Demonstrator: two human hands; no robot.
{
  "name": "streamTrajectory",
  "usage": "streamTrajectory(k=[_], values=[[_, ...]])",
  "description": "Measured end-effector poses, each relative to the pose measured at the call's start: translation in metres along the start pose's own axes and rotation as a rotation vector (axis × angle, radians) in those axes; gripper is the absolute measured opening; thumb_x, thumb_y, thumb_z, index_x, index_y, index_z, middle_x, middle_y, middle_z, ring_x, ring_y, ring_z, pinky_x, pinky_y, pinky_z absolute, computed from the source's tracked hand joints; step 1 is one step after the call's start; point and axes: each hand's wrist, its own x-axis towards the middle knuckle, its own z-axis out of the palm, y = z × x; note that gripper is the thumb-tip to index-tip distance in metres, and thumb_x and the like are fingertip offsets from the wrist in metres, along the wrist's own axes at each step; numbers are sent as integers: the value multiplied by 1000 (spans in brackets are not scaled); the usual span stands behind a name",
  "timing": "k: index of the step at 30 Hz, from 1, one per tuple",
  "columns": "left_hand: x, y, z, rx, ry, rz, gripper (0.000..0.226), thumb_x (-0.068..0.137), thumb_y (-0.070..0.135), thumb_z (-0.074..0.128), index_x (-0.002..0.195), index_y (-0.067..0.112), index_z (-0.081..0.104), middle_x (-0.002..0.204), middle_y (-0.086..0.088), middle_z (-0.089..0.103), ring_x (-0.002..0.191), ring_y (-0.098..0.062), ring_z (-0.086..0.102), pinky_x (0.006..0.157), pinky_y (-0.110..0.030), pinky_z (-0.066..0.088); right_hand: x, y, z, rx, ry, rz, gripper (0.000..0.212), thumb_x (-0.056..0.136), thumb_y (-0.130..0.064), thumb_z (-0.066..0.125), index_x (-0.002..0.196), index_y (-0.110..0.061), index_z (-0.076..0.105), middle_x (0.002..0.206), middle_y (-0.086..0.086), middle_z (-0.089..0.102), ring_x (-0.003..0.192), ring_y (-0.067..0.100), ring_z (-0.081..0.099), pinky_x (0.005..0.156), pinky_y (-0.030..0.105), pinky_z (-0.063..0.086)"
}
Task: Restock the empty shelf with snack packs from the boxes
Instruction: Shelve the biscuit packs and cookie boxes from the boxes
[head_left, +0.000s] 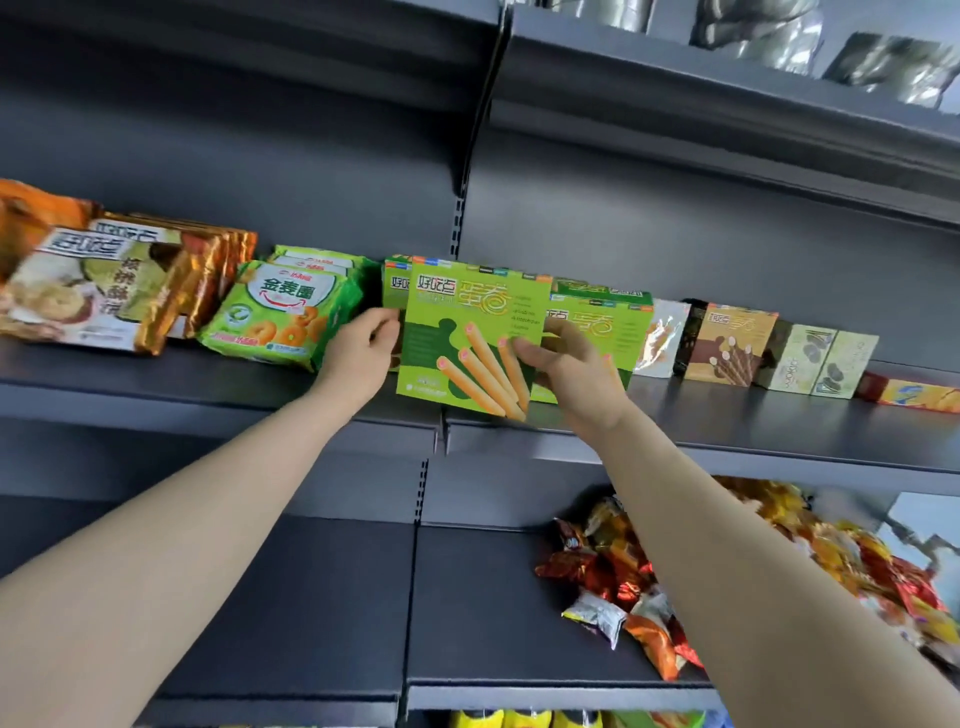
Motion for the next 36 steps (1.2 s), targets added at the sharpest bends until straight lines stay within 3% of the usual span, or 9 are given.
streamTrajectory(k=[3,6,12,18,25,27,30,34,36], values=[[-5,3,-12,70,-35,8,36,99,43,44,123,22,61,116,1,67,107,-24,63,95,-49,52,10,7,24,2,15,-39,56,83,-19,77,132,-9,52,119,7,69,108,21,67,101,43,51],[-8,6,-17,156,-58,46,33,100,28,55,130,15,57,115,6,61,106,-19,60,96,-38,49,18,15,32,-317,108,-138,49,87,-15,71,133,-16,56,116,0,71,103,17,68,98,41,53],[-4,-7,-9,223,-53,49,72,81,31,79,140,20,40,126,2,60,115,-22,59,98,-46,49,12,31,21,-684,371,-324,29,84,-18,75,110,-17,63,85,-6,61,71,10,55,69,30,49],[-2,-6,7,333,28,22,83,74,35,84,141,17,37,135,-6,54,123,-28,51,96,-42,45,-1,41,-6,-873,560,-395,30,85,-15,72,112,-17,58,101,-1,61,94,23,56,70,32,41],[-5,-4,12,359,151,30,95,69,35,87,144,14,34,135,-11,49,123,-30,50,99,-47,45,5,18,-55,-794,829,-421,68,77,-16,80,135,-16,45,133,11,42,120,32,44,87,31,37],[-8,-2,13,358,223,32,93,68,35,88,142,13,35,130,-11,49,115,-30,54,96,-49,48,10,15,-71,-819,802,-369,84,76,-26,84,145,-18,36,142,12,39,128,33,41,99,37,37],[-19,3,18,343,343,74,82,71,28,87,134,9,38,126,-13,46,108,-31,55,90,-48,49,15,12,-88,-638,595,-229,100,74,-32,85,153,-23,24,150,4,40,137,25,39,109,38,36],[-34,14,26,364,377,147,67,76,22,83,128,11,42,114,-4,43,101,-29,56,86,-47,51,26,13,-105,-429,306,-63,59,75,-34,83,125,-26,54,109,-6,70,102,16,66,99,43,51],[-39,20,30,393,366,171,62,79,19,80,128,11,43,112,-1,42,102,-28,56,86,-46,51,32,12,-111,-384,223,-21,50,76,-41,83,117,-22,62,104,-5,72,100,18,68,98,46,53]])
